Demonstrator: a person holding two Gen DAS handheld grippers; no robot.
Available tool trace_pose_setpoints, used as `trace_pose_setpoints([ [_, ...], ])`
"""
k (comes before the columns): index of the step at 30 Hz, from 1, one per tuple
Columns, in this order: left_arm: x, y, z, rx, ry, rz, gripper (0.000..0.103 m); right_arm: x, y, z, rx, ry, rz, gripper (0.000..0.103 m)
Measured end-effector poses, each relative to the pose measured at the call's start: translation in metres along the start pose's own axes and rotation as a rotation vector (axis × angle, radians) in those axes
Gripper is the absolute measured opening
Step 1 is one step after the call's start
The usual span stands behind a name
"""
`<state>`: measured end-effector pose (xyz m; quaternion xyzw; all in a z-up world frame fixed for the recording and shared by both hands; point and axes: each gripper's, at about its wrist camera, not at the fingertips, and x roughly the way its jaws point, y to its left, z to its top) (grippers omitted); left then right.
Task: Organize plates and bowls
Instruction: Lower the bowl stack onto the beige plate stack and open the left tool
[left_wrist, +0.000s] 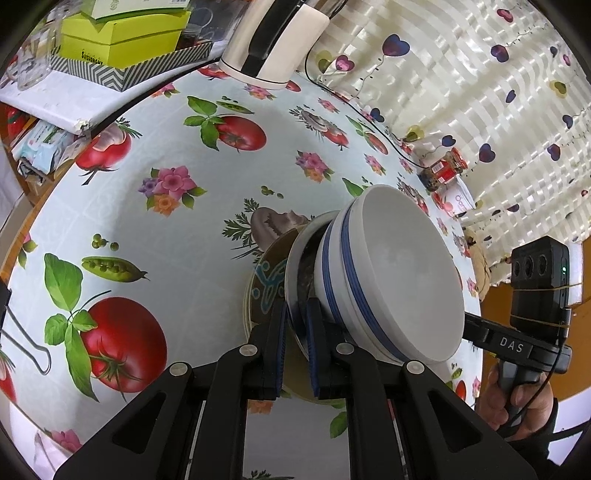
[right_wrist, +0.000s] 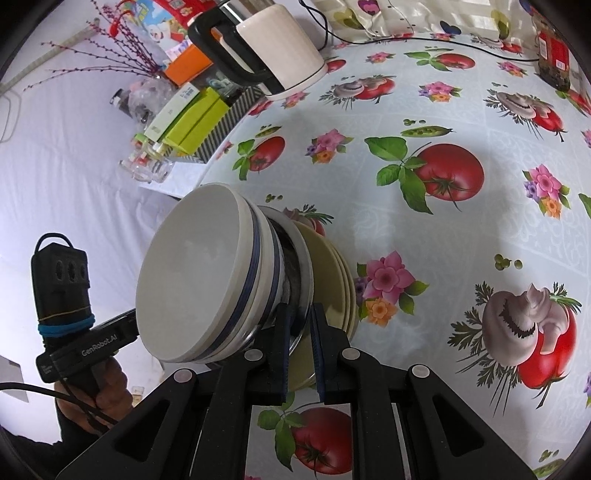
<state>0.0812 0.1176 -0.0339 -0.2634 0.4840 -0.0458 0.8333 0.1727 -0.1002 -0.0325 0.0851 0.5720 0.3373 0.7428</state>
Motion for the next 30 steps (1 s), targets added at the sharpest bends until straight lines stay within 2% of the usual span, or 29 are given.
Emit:
trace_pose_setpoints([
  [6,-0.002,-0.001,-0.001,0.012,-0.016,0.002,0.011,-0.001,0.004,-0.001,-0.026,-0.004,-0.028,0.014],
  [14,-0.009,-0.002,-0.005,0.019,-0.038,0.021,0.014,-0.012,0.007,-0.009,-0.052,-0.025,-0.076,0.030],
  [30,-0.037,-0.015,-0.025,0.078,-0.112,0.153,0.014,-0.032,0.032,-0.041,-0.134,-0.067,-0.149,0.045],
])
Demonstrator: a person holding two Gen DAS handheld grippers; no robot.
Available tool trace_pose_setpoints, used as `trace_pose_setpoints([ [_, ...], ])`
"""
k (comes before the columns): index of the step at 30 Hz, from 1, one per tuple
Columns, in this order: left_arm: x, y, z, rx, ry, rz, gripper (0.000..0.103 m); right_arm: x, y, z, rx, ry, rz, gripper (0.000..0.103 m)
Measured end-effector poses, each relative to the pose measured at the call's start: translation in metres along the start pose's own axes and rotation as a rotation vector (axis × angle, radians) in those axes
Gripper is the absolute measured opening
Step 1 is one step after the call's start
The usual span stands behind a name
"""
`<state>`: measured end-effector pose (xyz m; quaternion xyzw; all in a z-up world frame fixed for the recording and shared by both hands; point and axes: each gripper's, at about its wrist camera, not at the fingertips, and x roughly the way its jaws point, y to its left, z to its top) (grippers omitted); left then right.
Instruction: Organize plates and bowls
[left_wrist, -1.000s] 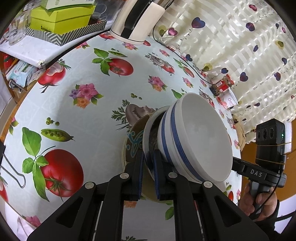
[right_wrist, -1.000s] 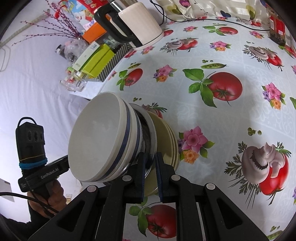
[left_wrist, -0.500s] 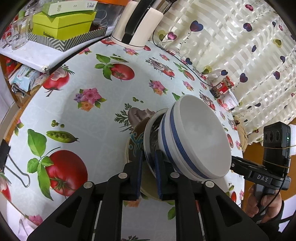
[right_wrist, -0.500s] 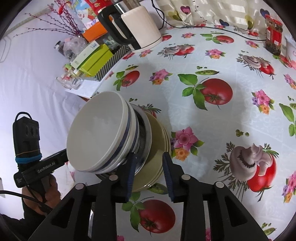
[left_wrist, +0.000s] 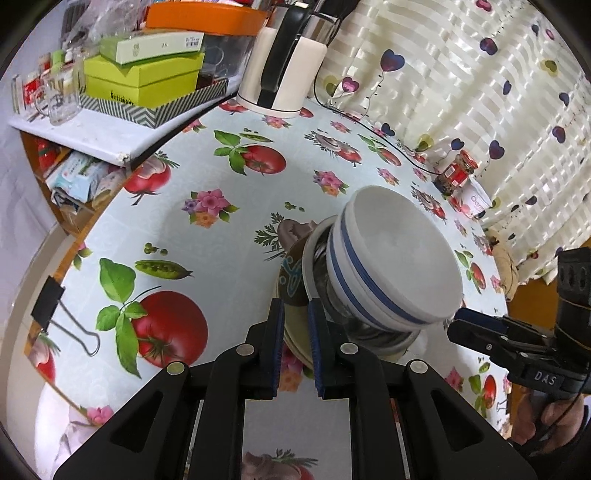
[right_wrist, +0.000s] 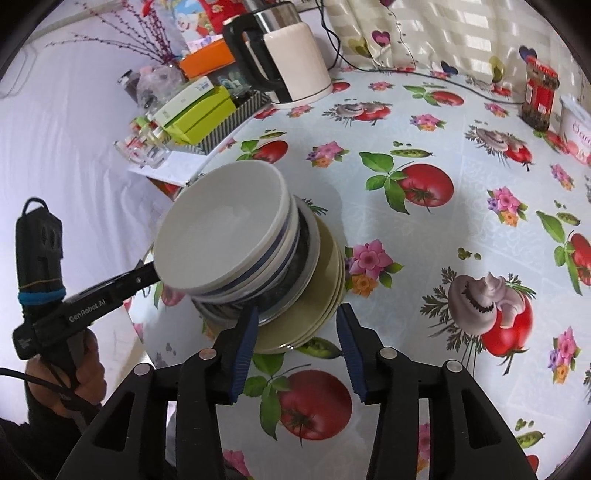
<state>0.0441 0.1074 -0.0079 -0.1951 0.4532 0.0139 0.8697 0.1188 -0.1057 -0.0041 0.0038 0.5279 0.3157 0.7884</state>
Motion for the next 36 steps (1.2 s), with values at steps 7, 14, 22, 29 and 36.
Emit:
trace_pose_setpoints([
  [7,-0.007,-0.015,-0.011,0.043,-0.005,0.032,0.014,-0.008,0.022,-0.012,-0.072,-0.020,-0.058,0.049],
  [14,-0.008,-0.025,-0.019,0.069,-0.006,0.056,0.014,-0.007,0.037,-0.024,-0.123,-0.024,-0.083,0.052],
  [22,-0.007,-0.031,-0.027,0.083,0.005,0.057,0.014,-0.006,0.041,-0.030,-0.139,-0.029,-0.101,0.057],
  [29,-0.006,-0.035,-0.030,0.097,0.006,0.085,0.014,-0.007,0.043,-0.030,-0.149,-0.027,-0.104,0.058],
  [36,-0.006,-0.039,-0.031,0.122,0.000,0.119,0.014,-0.005,0.045,-0.033,-0.155,-0.023,-0.111,0.060],
])
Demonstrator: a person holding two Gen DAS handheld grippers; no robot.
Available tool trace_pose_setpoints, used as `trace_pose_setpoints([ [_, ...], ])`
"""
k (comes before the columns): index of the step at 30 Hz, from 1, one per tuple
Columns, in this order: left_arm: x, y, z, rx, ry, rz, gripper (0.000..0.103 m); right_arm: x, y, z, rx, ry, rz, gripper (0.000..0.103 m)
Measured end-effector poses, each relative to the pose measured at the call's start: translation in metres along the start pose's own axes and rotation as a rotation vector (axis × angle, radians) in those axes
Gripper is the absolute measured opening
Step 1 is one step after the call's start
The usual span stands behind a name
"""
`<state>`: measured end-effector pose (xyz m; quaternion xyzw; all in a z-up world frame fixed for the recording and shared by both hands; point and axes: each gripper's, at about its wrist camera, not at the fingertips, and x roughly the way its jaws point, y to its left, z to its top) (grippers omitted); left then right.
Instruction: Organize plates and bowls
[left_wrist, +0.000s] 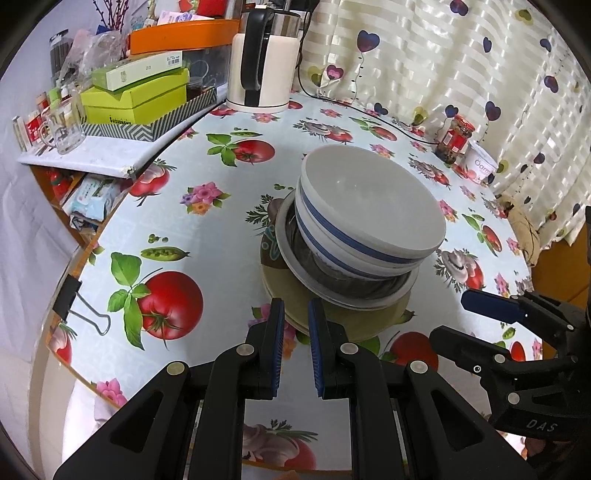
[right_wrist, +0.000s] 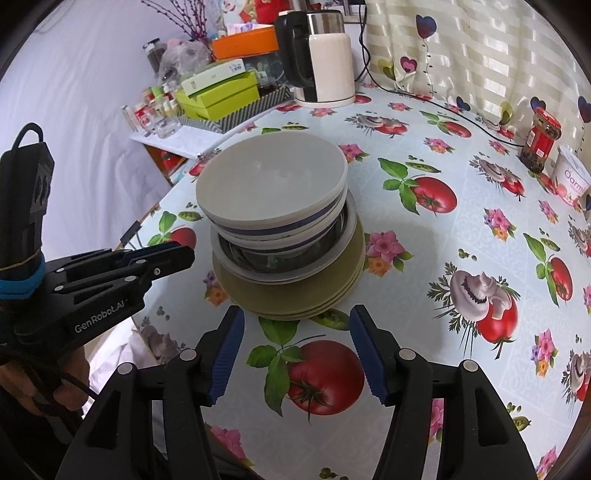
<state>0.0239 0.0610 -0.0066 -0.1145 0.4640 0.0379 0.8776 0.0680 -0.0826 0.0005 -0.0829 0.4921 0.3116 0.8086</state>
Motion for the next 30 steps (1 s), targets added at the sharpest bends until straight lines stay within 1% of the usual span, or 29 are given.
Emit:
trace_pose_setpoints([
  [30,0.0018,-0.0030,-0.0033,0.015,0.012,0.015,0.014,0.0039,0.0041,-0.0048,-0.014,0.003,-0.004,0.063],
])
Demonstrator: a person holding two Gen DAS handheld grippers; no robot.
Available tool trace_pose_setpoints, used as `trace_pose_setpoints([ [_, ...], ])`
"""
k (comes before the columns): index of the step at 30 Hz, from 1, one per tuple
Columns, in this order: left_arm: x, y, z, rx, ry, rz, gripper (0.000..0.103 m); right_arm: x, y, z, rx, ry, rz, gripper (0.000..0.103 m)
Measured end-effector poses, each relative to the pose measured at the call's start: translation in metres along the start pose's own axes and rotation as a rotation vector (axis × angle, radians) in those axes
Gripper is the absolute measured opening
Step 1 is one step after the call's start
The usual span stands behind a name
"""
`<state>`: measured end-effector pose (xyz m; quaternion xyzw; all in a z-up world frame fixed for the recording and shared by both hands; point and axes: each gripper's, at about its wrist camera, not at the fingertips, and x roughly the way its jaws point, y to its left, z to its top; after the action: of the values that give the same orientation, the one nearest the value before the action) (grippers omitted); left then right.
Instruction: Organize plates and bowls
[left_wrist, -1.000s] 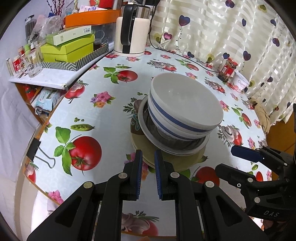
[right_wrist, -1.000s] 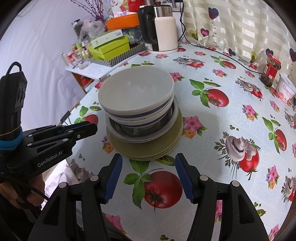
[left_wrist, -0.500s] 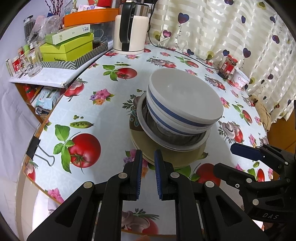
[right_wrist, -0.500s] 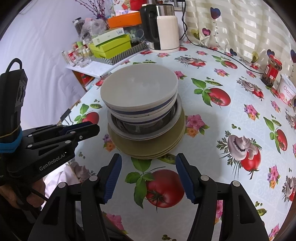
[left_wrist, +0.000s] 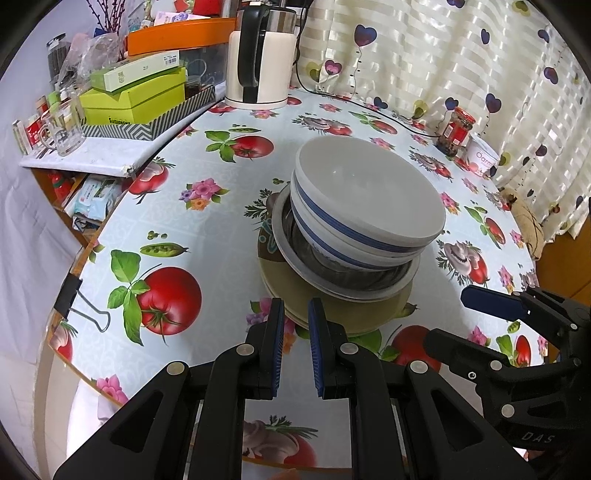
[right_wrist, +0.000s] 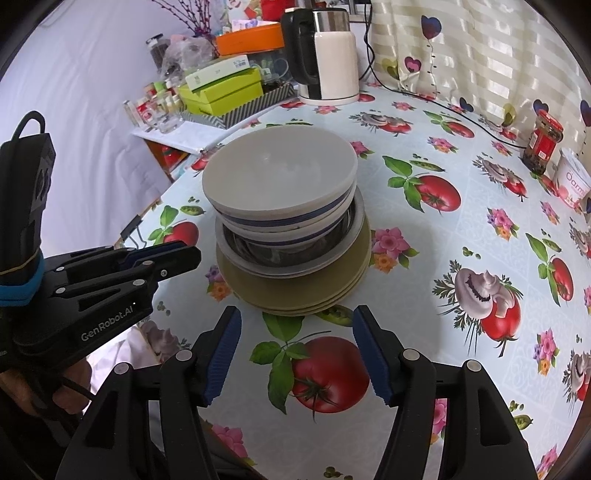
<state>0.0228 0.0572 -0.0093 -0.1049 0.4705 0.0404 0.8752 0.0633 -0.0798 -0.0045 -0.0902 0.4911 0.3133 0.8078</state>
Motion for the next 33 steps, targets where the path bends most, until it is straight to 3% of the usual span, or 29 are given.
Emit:
trace_pose_setpoints([
  [33,0.000,-0.012,-0.001,0.038,0.004,0.027,0.014,-0.002,0.001,0.001,-0.013,-0.006,-0.031,0.064],
])
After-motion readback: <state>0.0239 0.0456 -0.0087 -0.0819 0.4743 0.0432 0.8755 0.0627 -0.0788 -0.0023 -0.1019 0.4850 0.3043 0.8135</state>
